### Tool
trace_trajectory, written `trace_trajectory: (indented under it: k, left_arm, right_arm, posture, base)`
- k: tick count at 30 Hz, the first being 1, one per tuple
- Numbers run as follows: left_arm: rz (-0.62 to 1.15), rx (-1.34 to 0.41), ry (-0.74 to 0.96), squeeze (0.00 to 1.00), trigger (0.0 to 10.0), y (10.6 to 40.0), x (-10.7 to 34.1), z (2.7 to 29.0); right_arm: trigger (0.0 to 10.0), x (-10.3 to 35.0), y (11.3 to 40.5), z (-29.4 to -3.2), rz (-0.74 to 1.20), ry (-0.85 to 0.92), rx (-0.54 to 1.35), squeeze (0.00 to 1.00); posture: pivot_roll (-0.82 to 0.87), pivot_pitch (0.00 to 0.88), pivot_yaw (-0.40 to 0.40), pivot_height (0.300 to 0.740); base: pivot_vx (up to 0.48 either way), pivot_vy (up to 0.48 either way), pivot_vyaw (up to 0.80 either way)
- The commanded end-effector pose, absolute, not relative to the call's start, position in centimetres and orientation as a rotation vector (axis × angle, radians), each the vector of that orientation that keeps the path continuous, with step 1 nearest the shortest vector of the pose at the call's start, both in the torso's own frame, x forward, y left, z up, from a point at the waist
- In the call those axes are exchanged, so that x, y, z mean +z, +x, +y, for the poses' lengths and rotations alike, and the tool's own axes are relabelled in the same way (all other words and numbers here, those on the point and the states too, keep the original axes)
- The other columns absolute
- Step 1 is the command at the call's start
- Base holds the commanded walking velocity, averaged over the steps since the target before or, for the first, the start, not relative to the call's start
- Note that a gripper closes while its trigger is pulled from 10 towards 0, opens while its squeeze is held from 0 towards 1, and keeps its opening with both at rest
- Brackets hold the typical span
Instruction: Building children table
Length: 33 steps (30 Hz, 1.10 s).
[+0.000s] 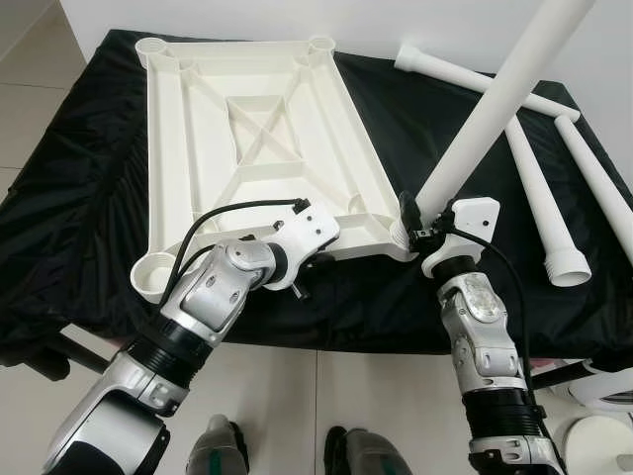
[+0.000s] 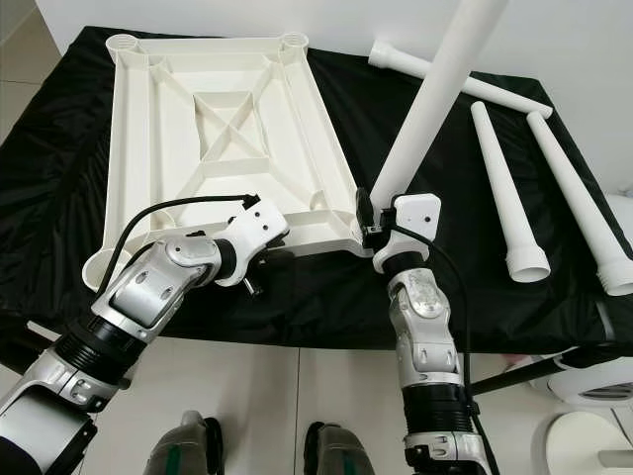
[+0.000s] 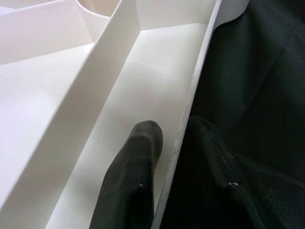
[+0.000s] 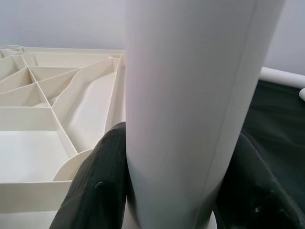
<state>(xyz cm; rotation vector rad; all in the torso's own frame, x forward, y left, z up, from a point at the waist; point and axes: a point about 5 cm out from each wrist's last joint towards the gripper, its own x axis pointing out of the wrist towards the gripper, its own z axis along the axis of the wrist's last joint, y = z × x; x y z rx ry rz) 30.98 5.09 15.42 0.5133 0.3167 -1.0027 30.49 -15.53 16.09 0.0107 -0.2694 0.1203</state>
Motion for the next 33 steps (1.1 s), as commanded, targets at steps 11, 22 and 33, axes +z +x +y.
trace_trajectory:
  k: [11, 22, 33]
  left_arm:
    - [0.273, -1.035, 0.539, 0.0, 10.0, 30.7, 16.3, 4.6]
    - [0.276, -1.031, 0.538, 0.0, 10.0, 30.7, 16.3, 4.7]
    - [0.273, -1.033, 0.538, 0.0, 10.0, 30.8, 16.4, 4.6]
  right_arm:
    - [10.0, 14.5, 30.2, -14.6, -0.178, 0.021, -0.12, 0.0]
    - [10.0, 14.3, 30.1, -14.1, -0.165, 0.013, -0.242, 0.0]
    - [10.0, 14.5, 30.0, -14.4, -0.174, 0.011, -0.285, 0.0]
  posture:
    - [0.03, 0.113, -0.041, 0.74]
    - [0.03, 0.116, -0.037, 0.74]
    - [0.02, 0.116, -0.037, 0.74]
  base:
    - [0.0, 0.0, 0.0]
    - [0.0, 0.0, 0.0]
    - [0.0, 0.0, 0.0]
